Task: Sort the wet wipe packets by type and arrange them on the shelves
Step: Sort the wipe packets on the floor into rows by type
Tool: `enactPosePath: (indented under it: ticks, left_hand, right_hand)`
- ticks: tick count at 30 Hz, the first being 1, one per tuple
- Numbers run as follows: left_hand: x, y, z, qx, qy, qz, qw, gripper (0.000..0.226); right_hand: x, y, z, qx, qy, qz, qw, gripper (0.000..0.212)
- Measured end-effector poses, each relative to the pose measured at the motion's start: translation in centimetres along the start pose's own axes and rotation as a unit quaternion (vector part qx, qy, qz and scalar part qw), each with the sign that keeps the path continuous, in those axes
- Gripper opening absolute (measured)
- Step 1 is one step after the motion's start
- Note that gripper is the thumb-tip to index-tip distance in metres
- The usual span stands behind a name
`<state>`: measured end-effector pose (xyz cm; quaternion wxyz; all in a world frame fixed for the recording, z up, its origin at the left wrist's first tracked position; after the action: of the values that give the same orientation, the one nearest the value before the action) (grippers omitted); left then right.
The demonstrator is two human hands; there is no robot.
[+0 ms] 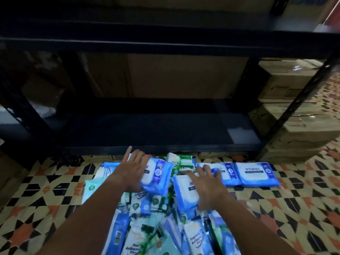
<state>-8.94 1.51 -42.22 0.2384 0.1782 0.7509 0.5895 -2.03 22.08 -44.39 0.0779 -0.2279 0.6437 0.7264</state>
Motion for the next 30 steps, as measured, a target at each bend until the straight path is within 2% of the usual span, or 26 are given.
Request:
enactPosePath:
  ticks: [6, 11, 15, 22, 30]
  left_hand:
    - [5.0, 2.3, 8.3, -0.033, 0.012, -0.037, 0.999, 0.118]
    - [9.6, 3.0, 15.2, -0.112, 0.017, -0.043, 0.993, 0.105]
    - [13.2, 2.1, 19.7, -0.157, 0.016, -0.068, 0.985, 0.113]
    - [18.4, -0.7, 24.0, -0.144, 0.008, -0.089, 0.985, 0.124]
    - [21.5, -4.4, 24.7, -0.201, 0.024, -0.111, 0.973, 0.125]
  right_hand:
    - [-4.3, -3.2, 9.4, 0.045, -0.141, -0.021, 0.989, 0.114]
    - [-7.1, -5.4, 17.2, 0.081, -0.21, -0.037, 0.974, 0.114]
    - [-7.1, -6.6, 23.4, 0.082, -0.254, -0.031, 0.963, 0.109]
    - [-2.8, -7.4, 29.5, 0.039, -0.251, -0.023, 0.967, 0.105]
    - [2.5, -10.3, 30.4, 0.038, -0.226, -0.068, 0.971, 0.101]
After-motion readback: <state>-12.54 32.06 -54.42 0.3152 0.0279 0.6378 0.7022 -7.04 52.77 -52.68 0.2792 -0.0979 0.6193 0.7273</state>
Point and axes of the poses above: each hand's wrist, its own x-axis towards the middle knuckle, its own y-axis out of the back of the hand, z = x × y, the point moved 10 cm from there along x, towards the middle knuckle, and after that the axes turned 3 degrees about y, right-handed, at the moved point
